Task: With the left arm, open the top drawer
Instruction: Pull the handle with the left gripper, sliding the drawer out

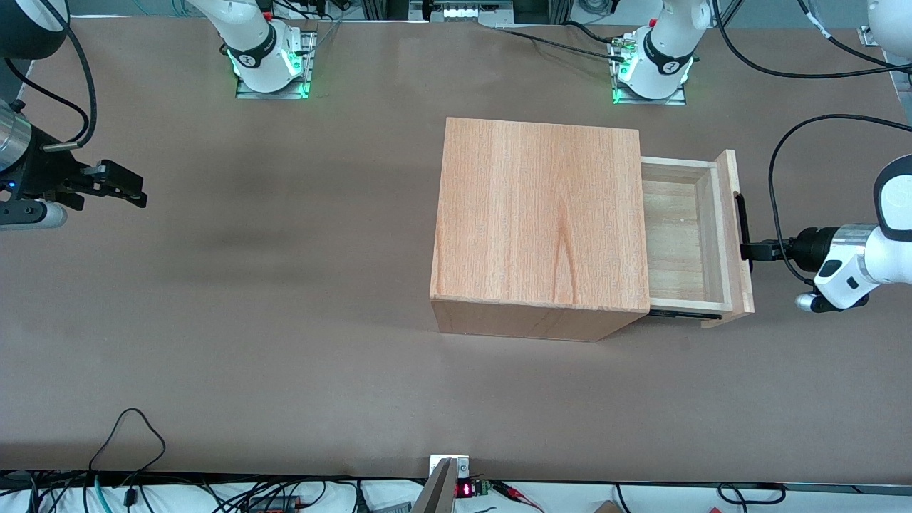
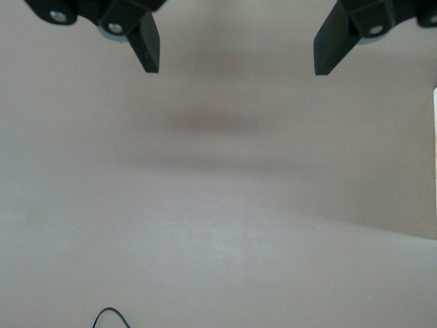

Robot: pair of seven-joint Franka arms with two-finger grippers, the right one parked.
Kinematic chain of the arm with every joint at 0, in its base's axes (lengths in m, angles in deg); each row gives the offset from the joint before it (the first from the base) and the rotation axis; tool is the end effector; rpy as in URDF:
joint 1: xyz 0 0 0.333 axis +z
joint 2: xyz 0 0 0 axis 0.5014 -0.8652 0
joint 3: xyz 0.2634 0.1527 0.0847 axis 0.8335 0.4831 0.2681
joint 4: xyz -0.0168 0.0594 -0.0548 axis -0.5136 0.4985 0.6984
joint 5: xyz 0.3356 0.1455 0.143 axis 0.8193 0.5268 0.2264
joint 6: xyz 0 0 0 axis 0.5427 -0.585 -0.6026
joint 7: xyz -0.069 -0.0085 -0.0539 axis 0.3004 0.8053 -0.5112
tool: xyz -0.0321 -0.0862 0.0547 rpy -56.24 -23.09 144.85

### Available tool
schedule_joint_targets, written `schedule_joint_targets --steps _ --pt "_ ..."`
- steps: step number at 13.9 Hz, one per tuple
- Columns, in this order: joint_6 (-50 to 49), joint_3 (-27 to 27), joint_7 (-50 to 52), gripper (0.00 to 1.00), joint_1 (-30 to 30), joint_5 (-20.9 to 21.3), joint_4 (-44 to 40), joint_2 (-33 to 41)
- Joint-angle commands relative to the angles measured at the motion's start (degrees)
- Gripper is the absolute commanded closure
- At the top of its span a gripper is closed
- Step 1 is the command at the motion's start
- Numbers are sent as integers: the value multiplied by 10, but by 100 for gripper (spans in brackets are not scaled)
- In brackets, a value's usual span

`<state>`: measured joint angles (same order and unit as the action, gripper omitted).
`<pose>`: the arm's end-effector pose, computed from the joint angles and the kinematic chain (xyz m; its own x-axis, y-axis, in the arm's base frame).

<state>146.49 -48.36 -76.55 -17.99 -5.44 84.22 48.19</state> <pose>0.6302 0.0918 0.3684 0.9166 0.0954 -0.3883 0.2034 -0.9473 0.2474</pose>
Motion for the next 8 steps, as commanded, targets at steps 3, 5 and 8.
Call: schedule_joint_targets --steps 3,5,8 --pt "23 3 30 0 10 52 -36 -25" --pt "23 3 30 0 11 55 -40 -26" --pt "23 3 30 0 16 55 -41 -26"
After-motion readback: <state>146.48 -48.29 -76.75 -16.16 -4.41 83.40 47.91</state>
